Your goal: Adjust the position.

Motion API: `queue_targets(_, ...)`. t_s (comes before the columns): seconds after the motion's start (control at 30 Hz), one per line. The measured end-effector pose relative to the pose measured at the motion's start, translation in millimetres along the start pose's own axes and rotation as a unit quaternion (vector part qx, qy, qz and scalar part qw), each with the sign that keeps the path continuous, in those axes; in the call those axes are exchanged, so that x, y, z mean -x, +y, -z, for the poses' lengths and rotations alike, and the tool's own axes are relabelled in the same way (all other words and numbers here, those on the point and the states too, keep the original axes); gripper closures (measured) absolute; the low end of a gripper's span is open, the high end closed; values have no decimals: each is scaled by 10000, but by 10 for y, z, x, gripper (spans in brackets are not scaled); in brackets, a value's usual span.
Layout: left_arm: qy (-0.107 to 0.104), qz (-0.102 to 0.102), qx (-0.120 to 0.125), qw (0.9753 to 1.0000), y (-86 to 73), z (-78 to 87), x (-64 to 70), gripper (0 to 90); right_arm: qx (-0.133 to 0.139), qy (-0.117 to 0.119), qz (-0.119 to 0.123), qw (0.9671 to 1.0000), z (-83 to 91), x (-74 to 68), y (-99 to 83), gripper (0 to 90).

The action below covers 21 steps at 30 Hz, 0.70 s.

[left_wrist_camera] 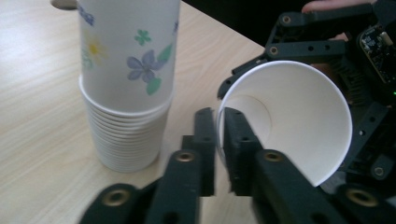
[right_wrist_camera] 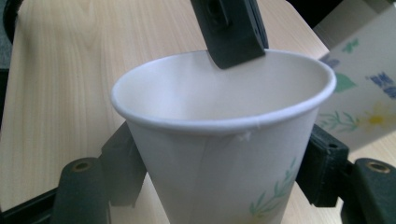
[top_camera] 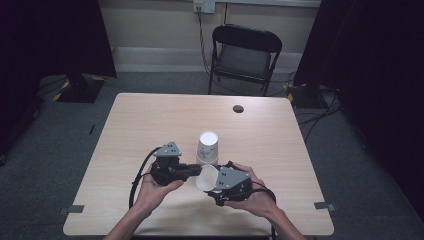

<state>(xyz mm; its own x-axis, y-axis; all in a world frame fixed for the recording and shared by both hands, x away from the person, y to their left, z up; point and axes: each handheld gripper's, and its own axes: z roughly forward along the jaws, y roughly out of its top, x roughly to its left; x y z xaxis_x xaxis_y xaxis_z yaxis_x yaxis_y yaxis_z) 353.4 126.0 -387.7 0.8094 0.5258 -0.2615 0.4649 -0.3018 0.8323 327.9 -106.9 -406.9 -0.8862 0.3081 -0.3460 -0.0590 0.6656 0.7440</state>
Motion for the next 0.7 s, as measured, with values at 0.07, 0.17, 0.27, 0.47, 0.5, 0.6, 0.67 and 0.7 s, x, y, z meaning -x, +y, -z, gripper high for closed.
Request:
queue_targets(0.07,20,54,98,9999,-2,22,-8,808,20,-41,-166,9999,14,23,-43,294)
queue_targets(0.17,56,8,73,10000,-9,45,-21,788,100,-48,-491,9987,42,75,-130,295)
queue_targets(0.27,76,53,148,9998,-15,75,-37,768,206,-88,-771,9968,73,119,-195,296)
queue_targets(0.47,125,9,151,9998,-59,108,-61,721,432,-172,-1296,9905,145,215,-269,296)
queue_targets(0.5,140,9,174,9997,-69,116,-63,715,468,-184,-1383,9891,160,234,-281,296)
queue_targets(0.6,211,-32,165,9996,-106,145,-94,696,521,-252,-1584,9857,195,284,-320,297)
queue_targets(0.67,324,-42,161,9993,-131,162,-118,639,549,-304,-1695,9835,220,316,-352,297)
queue_targets(0.7,369,-28,197,9991,-145,169,-134,620,543,-340,-1754,9824,232,331,-367,297)
